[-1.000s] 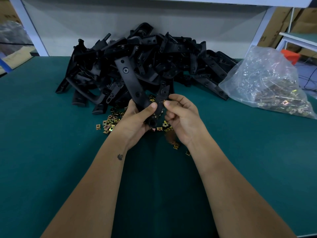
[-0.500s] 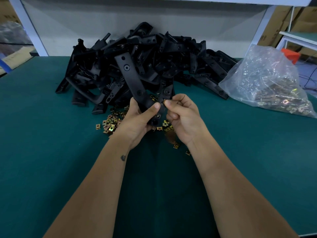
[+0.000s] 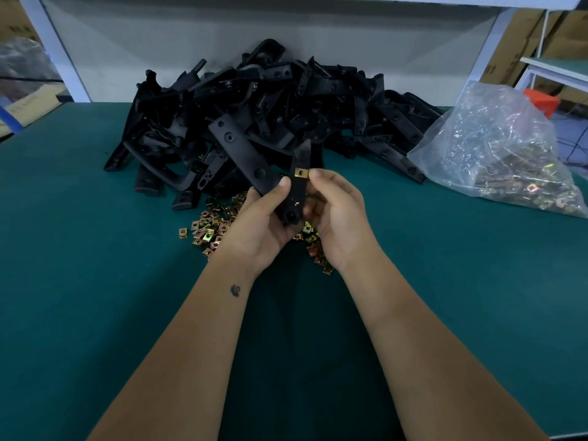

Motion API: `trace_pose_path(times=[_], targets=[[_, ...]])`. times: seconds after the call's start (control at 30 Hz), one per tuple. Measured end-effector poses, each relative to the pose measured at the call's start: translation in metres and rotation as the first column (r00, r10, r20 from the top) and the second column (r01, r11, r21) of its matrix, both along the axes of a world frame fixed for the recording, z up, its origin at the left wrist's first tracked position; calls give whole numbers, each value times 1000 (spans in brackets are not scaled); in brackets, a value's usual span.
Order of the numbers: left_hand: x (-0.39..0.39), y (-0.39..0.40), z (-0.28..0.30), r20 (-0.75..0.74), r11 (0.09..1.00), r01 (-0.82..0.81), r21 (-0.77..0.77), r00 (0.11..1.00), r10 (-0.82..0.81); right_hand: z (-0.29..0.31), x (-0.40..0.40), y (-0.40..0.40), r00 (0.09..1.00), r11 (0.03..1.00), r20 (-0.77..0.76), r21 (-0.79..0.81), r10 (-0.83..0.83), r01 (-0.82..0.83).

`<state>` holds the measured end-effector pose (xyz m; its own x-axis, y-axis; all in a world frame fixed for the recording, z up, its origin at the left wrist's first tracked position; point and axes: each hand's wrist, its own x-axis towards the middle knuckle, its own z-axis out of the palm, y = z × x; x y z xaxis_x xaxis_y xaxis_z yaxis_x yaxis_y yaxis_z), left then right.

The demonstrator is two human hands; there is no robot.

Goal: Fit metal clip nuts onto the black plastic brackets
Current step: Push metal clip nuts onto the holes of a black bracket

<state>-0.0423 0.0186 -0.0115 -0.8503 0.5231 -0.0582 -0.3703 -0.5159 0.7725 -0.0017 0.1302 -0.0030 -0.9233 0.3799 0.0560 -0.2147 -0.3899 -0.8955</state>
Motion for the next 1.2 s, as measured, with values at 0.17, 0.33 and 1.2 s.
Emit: trace_pose_path(times=[0.17, 0.33, 1.2], targets=[[-3, 5, -3, 36, 994, -93, -54, 995, 95, -3, 1, -10, 971, 857, -46, 461, -235, 229], [-5, 8, -9, -117, 955, -180, -235, 981, 156, -7, 4, -13, 918, 593, -80, 741, -390, 316], [-12, -5, -5, 7, 943, -328, -54, 944, 329, -3, 4, 3, 963, 624, -1, 762, -270, 176]])
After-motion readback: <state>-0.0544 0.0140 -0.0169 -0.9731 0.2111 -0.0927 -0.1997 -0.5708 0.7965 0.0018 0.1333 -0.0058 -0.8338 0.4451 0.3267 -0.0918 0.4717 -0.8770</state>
